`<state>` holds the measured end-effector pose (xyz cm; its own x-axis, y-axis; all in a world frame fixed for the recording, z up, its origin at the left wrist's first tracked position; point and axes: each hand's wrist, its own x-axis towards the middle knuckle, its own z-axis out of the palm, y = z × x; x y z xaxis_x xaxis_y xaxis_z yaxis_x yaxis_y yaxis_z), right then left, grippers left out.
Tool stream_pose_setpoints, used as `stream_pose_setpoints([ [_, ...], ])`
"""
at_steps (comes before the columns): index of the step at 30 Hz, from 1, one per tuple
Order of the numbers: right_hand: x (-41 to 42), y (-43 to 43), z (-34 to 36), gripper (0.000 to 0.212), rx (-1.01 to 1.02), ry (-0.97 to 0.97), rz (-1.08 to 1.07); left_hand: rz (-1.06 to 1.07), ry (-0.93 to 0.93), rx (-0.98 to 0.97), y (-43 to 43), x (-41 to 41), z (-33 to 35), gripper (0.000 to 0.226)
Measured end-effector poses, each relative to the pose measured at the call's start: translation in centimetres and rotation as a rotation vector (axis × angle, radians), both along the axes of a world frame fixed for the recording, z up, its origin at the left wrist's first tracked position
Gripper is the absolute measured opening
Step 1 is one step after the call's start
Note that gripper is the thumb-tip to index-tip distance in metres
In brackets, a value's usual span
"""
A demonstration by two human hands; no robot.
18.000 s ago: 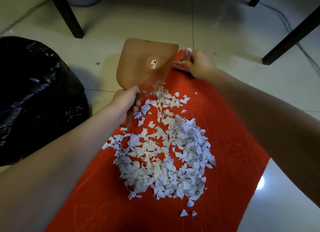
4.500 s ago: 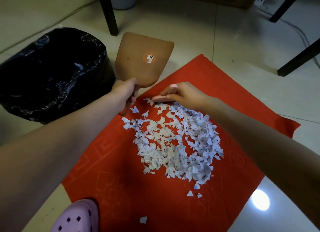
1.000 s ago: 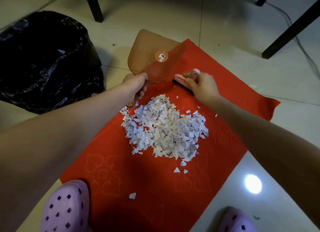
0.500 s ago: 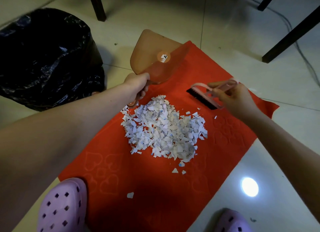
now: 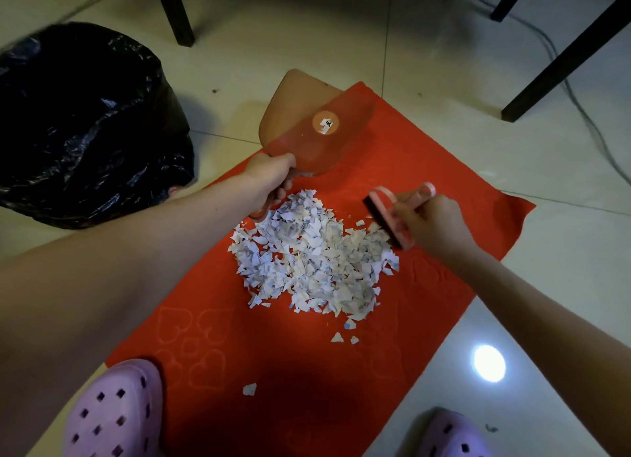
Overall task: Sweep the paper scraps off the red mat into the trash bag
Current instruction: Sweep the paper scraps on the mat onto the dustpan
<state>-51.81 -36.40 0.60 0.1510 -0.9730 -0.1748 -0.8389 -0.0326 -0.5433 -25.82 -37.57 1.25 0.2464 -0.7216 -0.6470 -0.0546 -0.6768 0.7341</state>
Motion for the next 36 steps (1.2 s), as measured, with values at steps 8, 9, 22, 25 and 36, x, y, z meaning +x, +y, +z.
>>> stream_pose_setpoints([
  [8,-0.5,0.0,2.7,0.026,-0.155,-0.134,-0.036,-0.037,-0.002,-0.005,0.3,0.0,0.0,0.033],
  [9,-0.8,-0.1,2.3,0.028,-0.146,-0.071,-0.04,-0.039,0.001,-0.007,0.3,0.0,0.0,0.035],
  [22,3.7,3.7,1.1,0.032,-0.015,-0.087,0.179,-0.048,-0.033,0.013,0.2,-0.3,-0.3,0.027],
  [25,3.6,3.4,3.1,0.035,-0.109,-0.144,0.168,-0.048,-0.031,0.019,0.2,-0.2,-0.2,0.024],
  [36,0.5,3.0,0.1,0.029,0.008,0.123,0.111,-0.019,-0.032,0.006,0.4,0.3,0.0,0.029],
])
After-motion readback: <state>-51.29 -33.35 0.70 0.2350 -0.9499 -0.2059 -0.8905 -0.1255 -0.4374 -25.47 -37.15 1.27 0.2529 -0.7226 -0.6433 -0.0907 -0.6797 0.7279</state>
